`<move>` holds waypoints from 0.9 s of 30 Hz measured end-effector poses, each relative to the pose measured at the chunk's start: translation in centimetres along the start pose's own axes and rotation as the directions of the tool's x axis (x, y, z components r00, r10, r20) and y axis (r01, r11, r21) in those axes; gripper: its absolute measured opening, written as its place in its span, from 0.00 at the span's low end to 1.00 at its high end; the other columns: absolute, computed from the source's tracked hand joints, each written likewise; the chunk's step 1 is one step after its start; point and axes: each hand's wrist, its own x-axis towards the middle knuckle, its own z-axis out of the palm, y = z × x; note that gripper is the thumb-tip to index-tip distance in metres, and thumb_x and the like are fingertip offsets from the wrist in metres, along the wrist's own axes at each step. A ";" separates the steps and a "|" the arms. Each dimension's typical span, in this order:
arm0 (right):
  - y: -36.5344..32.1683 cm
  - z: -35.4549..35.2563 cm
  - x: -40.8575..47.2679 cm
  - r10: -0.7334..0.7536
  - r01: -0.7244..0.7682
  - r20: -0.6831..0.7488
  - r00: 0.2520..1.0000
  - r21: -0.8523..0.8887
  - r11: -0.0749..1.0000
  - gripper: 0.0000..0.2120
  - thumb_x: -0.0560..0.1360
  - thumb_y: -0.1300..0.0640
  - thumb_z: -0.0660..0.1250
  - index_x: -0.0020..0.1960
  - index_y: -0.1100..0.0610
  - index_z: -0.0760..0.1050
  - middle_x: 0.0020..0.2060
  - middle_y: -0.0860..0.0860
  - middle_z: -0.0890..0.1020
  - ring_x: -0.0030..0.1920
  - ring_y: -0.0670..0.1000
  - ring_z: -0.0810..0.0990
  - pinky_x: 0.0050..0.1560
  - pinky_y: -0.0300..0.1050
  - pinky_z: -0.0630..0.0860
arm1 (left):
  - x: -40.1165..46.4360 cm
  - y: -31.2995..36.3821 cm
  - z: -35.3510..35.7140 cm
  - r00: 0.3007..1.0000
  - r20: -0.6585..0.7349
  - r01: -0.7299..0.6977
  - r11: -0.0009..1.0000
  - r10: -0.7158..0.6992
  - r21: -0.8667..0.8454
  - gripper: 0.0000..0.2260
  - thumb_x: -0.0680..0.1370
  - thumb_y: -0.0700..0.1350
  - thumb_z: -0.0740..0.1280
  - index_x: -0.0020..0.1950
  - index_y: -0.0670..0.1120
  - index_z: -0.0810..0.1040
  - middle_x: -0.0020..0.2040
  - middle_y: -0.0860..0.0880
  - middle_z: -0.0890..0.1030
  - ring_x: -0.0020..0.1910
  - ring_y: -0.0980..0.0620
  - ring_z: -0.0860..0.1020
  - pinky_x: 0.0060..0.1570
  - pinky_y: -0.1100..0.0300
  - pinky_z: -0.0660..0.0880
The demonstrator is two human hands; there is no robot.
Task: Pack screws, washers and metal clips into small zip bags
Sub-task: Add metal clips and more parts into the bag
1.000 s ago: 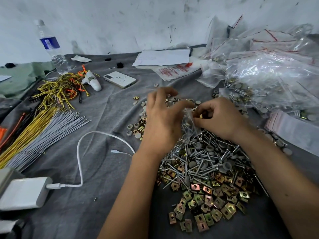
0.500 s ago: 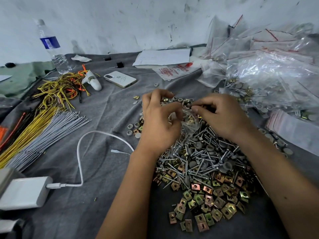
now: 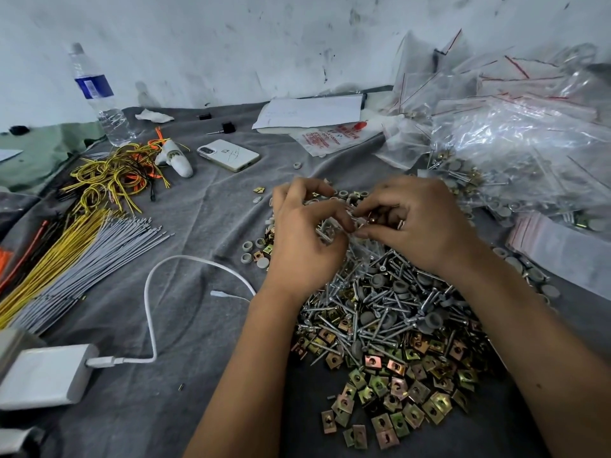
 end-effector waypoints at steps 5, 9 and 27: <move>0.3 0.2 -0.1 0.028 -0.030 0.031 0.999 0.066 0.997 0.17 0.65 0.63 0.83 0.53 0.54 0.86 0.43 0.47 0.84 0.41 0.47 0.83 0.42 0.51 0.84 | 0.0 0.0 0.0 1.000 0.000 0.010 1.000 -0.010 0.020 0.10 0.69 0.37 0.76 0.40 0.53 0.84 0.57 0.53 0.75 0.61 0.51 0.67 0.61 0.59 0.64; 0.5 0.1 -0.1 0.067 -0.057 -0.106 0.992 0.093 0.994 0.14 0.69 0.62 0.80 0.53 0.54 0.85 0.43 0.45 0.85 0.42 0.44 0.84 0.43 0.46 0.85 | 0.0 0.1 -0.2 1.000 -0.005 0.023 1.000 -0.023 0.016 0.10 0.69 0.35 0.75 0.39 0.51 0.84 0.56 0.52 0.76 0.61 0.50 0.67 0.61 0.62 0.63; 4.6 0.5 1.2 0.396 -0.318 0.112 0.912 -0.418 0.851 0.11 0.78 0.55 0.73 0.60 0.55 0.82 0.55 0.56 0.84 0.58 0.59 0.79 0.59 0.55 0.77 | 0.0 0.5 -0.3 0.998 -0.015 0.061 0.998 -0.062 -0.027 0.07 0.67 0.39 0.69 0.38 0.49 0.84 0.54 0.53 0.78 0.60 0.49 0.70 0.61 0.55 0.66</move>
